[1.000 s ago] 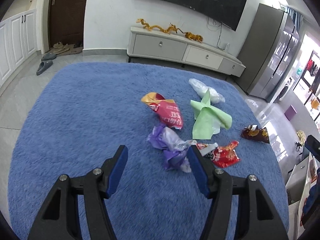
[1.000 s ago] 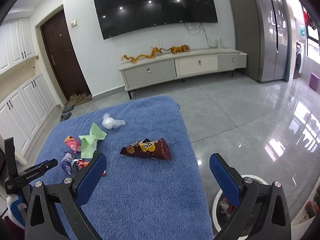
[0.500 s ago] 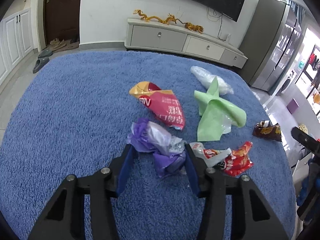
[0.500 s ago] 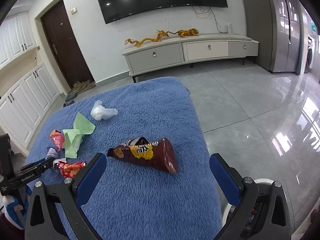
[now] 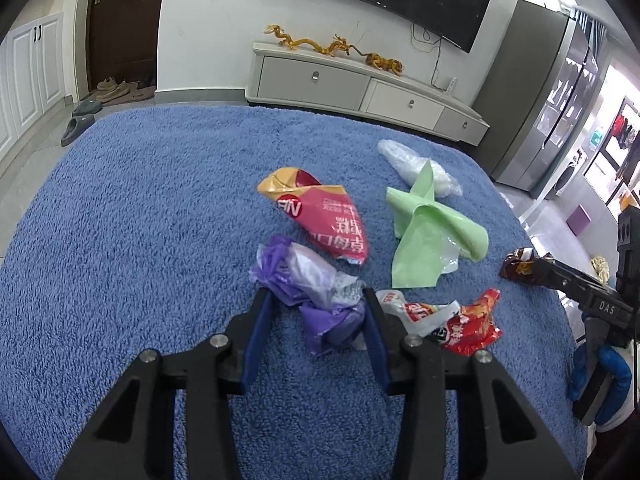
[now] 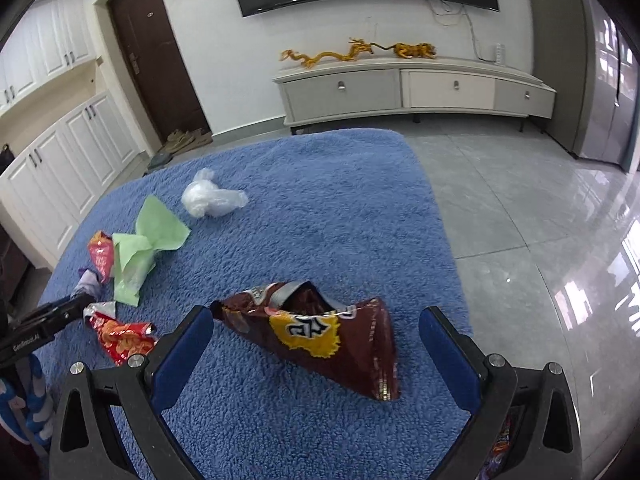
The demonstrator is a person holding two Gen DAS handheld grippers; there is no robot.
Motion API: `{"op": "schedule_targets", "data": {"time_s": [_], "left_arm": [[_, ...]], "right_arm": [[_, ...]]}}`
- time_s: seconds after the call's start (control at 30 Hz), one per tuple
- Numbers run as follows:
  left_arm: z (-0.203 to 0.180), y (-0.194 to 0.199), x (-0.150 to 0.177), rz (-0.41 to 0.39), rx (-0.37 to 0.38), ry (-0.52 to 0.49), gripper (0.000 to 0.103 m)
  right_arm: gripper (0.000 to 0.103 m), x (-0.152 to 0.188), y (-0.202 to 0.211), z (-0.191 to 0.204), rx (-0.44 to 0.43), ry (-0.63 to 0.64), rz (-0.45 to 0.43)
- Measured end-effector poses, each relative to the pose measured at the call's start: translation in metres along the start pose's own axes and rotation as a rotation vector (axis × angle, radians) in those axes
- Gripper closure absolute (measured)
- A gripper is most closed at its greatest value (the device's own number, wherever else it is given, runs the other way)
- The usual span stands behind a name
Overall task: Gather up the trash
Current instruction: 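Grasp the brown chip bag with the right tool while the left tool grasps the purple bag, then carry both bags over the trash bin and open both tools to drop them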
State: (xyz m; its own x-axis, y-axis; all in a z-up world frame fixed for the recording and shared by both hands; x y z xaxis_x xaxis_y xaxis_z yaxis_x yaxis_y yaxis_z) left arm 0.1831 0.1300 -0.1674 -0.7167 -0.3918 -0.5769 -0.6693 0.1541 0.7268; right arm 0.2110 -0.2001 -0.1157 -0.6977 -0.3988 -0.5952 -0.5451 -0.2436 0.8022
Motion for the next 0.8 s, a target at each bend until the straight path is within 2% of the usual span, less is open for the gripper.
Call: {"op": "schedule_targets", "data": {"time_s": [0.1,0.17,0.23,0.47,0.6,0.8], "left_arm": [[0.000,0.000,0.000,-0.001,0.003,0.003,0.061],[0.000,0.000,0.000,-0.001,0.004,0.005,0.061],[0.000,0.001,0.000,-0.002,0.005,0.006,0.062],[0.000,0.004,0.000,-0.006,0.008,0.007,0.070],[0.000,0.006,0.001,-0.009,0.017,0.008,0.077],[0.000,0.017,0.007,-0.037,0.009,0.012,0.077]], "right_arm": [[0.017,0.002,-0.001,0.006,-0.013,0.030,0.013],[0.035,0.005,0.000,0.009,-0.021,0.039,0.021],[0.047,0.008,0.003,0.011,-0.028,0.046,0.023],[0.064,0.015,0.008,0.025,-0.048,0.083,0.033],[0.069,0.021,0.015,0.031,-0.049,0.080,0.023],[0.072,0.030,0.032,0.037,-0.042,0.064,-0.004]]}}
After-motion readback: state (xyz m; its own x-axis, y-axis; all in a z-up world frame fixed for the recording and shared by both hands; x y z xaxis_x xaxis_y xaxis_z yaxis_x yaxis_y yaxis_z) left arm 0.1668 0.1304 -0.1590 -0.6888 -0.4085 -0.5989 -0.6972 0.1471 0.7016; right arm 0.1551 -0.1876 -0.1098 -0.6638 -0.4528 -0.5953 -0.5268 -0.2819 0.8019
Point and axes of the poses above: each gripper's, at about its wrist camera, not at the fingertips, and y roughly against the way its jaws point, z to its left, x to its underside, the point moved 3 cm from there along -y, roughly the way its jaws point, and after that the axes turned 12 degrees about y, right-handed, at the moved point
